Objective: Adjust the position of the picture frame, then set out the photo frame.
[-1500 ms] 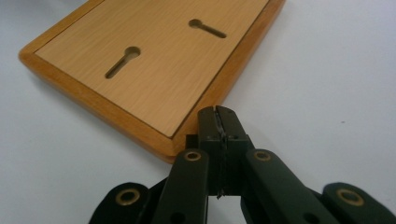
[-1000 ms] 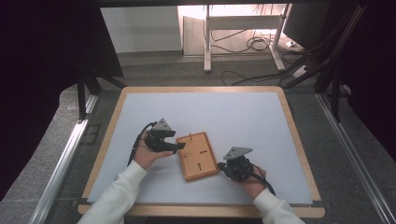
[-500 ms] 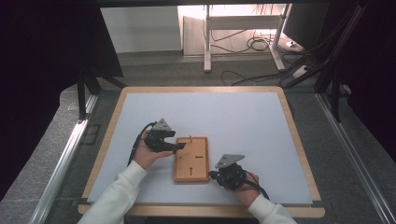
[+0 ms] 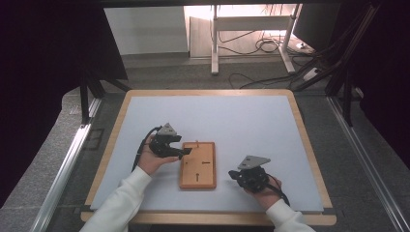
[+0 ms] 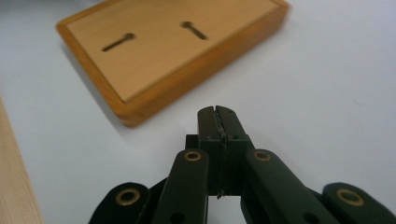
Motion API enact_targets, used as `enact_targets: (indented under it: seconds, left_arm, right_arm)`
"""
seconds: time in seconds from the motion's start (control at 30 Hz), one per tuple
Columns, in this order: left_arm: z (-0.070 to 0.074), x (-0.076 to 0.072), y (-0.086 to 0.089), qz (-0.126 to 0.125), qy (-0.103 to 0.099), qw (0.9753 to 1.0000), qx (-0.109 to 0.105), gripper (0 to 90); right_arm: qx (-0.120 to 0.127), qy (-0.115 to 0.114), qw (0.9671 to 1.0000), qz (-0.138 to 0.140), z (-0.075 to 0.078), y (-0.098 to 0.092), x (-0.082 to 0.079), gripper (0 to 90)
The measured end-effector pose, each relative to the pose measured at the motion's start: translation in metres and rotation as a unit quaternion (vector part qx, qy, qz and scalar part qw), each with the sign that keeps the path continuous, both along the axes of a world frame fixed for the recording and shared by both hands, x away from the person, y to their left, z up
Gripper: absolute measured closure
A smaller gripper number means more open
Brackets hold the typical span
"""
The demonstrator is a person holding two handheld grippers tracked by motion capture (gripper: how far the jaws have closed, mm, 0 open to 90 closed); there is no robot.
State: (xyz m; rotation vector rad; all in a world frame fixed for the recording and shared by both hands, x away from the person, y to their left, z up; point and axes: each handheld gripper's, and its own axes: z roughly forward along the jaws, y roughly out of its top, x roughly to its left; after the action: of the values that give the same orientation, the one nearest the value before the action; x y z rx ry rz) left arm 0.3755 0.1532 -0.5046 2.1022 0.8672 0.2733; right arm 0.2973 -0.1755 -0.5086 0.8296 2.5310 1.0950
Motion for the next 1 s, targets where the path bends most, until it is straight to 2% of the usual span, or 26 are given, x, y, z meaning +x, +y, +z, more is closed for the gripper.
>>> enact_targets:
  seconds: [0.2, 0.27, 0.43, 0.57, 0.73, 0.9, 1.0]
  left_arm:
    - [-0.001, 0.000, -0.001, -0.003, -0.002, 1.0000, 0.004, 28.9]
    - [-0.001, 0.000, -0.002, -0.007, -0.001, 1.0000, 0.003, 28.8]
    - [-0.002, 0.000, -0.003, -0.012, -0.004, 0.9999, 0.004, 28.6]
    - [-0.003, 0.000, -0.003, -0.012, -0.001, 0.9999, 0.007, 29.3]
    - [-0.003, -0.002, -0.003, -0.015, 0.000, 0.9998, 0.012, 30.2]
    - [-0.004, -0.001, -0.005, -0.019, -0.002, 0.9998, 0.008, 30.4]
    - [-0.005, 0.000, -0.007, -0.026, -0.007, 0.9996, 0.012, 30.4]
  right_arm:
    - [-0.005, 0.005, 0.9995, -0.032, 0.001, -0.028, 0.005, 88.1]
    - [-0.006, 0.011, 0.9993, -0.037, 0.000, -0.032, 0.006, 84.2]
    - [-0.002, 0.010, 0.9990, -0.044, -0.001, -0.033, 0.004, 49.0]
    - [-0.002, 0.002, 0.9984, -0.056, -0.002, -0.036, 0.002, 36.7]
    - [0.004, -0.004, 0.9981, -0.061, -0.002, -0.036, 0.003, 30.2]
    - [0.003, -0.012, 0.9984, -0.055, 0.000, -0.033, 0.002, 28.2]
    - [0.003, -0.012, 0.9984, -0.055, -0.001, -0.032, 0.002, 27.8]
